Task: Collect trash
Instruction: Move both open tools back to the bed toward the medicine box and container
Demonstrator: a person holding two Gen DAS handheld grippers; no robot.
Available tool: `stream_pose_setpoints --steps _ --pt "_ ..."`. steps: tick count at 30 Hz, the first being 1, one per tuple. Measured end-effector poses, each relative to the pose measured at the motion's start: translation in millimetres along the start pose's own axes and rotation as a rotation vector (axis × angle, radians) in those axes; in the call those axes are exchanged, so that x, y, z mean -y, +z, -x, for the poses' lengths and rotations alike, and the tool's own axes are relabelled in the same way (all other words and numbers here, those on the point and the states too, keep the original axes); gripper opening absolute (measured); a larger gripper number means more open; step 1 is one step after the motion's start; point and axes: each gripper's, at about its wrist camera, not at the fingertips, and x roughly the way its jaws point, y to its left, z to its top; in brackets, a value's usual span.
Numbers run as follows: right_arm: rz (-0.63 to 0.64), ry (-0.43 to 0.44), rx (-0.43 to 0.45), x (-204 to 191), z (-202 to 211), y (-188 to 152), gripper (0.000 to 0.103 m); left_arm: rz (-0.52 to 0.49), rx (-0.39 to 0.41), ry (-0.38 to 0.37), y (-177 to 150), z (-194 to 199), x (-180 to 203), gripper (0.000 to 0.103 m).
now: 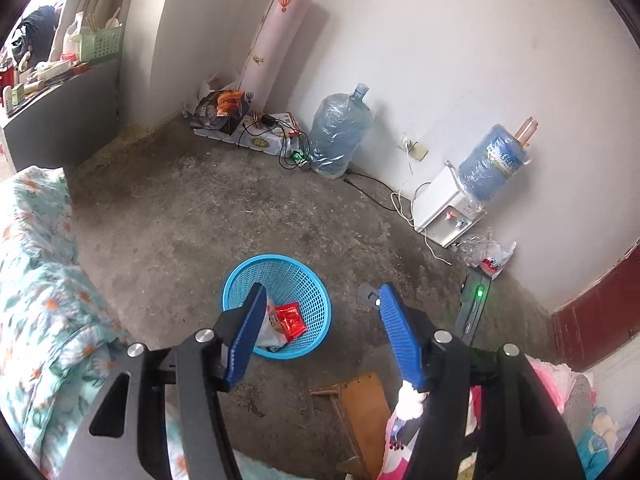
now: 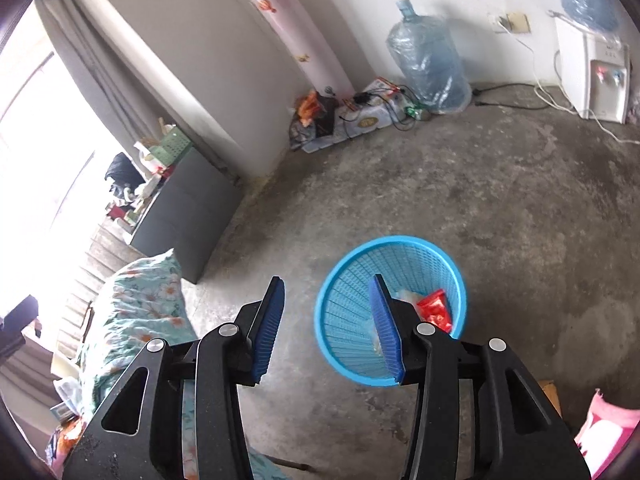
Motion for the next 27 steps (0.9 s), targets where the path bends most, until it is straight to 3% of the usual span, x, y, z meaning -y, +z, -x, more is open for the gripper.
stream_pose_setpoints --steps 6,10,17,21,27 --pt "0.130 0.158 -0.024 -78 47 -7 0.050 0.017 0.099 0.057 -45 117 -15 0.062" --pt "0.203 0.269 -0.083 -132 70 -21 0.054 0.046 0.186 0.166 -83 191 -32 0.066" --pt "0.370 0.371 -0.140 -228 95 -58 0.059 0.190 0.310 0.332 -150 299 -85 0.069" --pt "0.455 0.391 -0.174 -281 95 -79 0.059 0.292 0.365 0.369 -186 346 -117 0.070" --pt "0.557 0.421 -0.263 -353 83 -113 0.059 0.431 0.417 0.507 -236 402 -159 0.071"
